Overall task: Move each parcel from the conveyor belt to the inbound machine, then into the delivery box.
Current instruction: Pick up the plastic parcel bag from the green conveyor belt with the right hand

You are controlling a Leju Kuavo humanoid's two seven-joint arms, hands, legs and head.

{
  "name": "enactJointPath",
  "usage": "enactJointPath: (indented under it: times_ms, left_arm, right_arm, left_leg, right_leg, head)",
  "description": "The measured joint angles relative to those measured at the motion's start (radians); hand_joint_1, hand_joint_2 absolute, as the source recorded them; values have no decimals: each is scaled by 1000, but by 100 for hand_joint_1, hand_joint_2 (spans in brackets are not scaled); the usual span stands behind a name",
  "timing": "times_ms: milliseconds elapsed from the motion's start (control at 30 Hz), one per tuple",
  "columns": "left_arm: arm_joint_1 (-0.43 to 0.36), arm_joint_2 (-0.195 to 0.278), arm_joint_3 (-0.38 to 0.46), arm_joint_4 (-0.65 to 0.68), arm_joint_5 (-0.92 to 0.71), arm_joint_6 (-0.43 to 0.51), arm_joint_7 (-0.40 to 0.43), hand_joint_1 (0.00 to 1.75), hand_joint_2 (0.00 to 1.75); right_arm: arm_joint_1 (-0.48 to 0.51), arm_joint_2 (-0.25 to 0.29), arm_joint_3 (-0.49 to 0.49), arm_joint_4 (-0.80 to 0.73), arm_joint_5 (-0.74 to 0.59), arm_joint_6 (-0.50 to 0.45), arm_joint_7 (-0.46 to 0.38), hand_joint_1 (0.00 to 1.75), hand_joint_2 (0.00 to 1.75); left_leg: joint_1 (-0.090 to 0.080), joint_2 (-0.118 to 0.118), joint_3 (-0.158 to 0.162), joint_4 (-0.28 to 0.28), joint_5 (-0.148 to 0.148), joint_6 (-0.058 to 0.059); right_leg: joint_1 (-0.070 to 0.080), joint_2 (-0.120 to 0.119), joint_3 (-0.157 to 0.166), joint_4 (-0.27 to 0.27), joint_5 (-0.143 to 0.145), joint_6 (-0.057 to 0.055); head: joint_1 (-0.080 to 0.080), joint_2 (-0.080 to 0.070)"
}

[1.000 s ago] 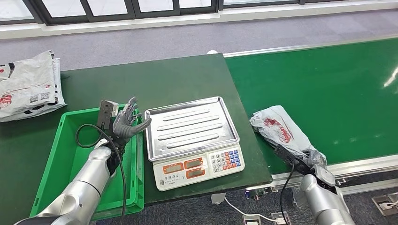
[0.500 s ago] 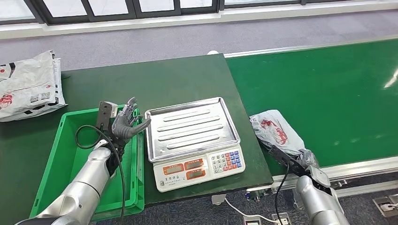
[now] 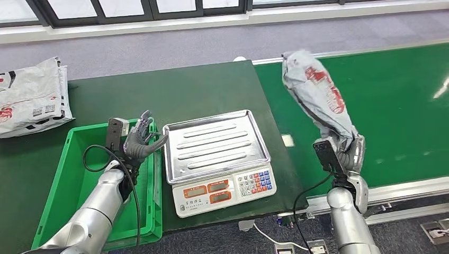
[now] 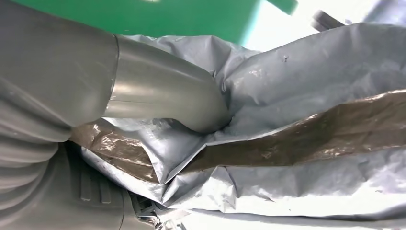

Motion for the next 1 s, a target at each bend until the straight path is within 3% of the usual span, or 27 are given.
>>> enactJointPath:
  times_ms: [100,200,367,567,733,867,1000]
  left_arm:
    - [-7,-5,-4,0,-2,4,10,0,175]
    - [-11,-8,-4,0,-3,4,9,0,175]
    - [-15,-10,-5,-1,-4,-14,-15,0,175]
    - [-20,-18,-6,-1,-5,-24,-21,0,175]
    - [-31,-32,-8,2,3,-16,-30,0,175]
    - [-31,-68,-7,3,41,84,-118,0,175]
    - [-34,-94,-7,-7,82,137,-164,0,175]
  right_arm:
    - [2,14,2,-74,-73,-53,-72,175,175]
    - [4,22,16,-127,-114,-54,-84,175,175]
    - [-45,24,81,-116,-136,103,19,175,175]
    - [-162,26,137,6,-159,223,64,175,175]
    - [-324,46,180,213,-218,430,53,175,175]
    - [-477,110,239,410,-236,563,31,175,175]
    - [-559,185,292,533,-238,607,22,175,175]
  left_leg:
    - [0,0,0,0,0,0]
    - [0,0,0,0,0,0]
    - [0,2,-7,0,-1,0]
    - [0,-3,-5,0,5,0]
    - [0,0,-13,0,7,0]
    - [0,-2,-24,1,14,-2]
    - [1,-2,-32,1,16,-3]
  right_leg:
    - [0,0,0,0,0,0]
    - [0,0,1,0,0,0]
    - [0,2,0,0,0,0]
    - [0,-3,-4,1,3,-1]
    - [0,1,-13,1,7,0]
    - [1,-1,-25,2,12,-2]
    - [2,-1,-33,2,15,-3]
  head:
    - [0,0]
    - [0,0]
    - [0,0]
    - [0,0]
    - [0,0]
    - [0,0]
    - [0,0]
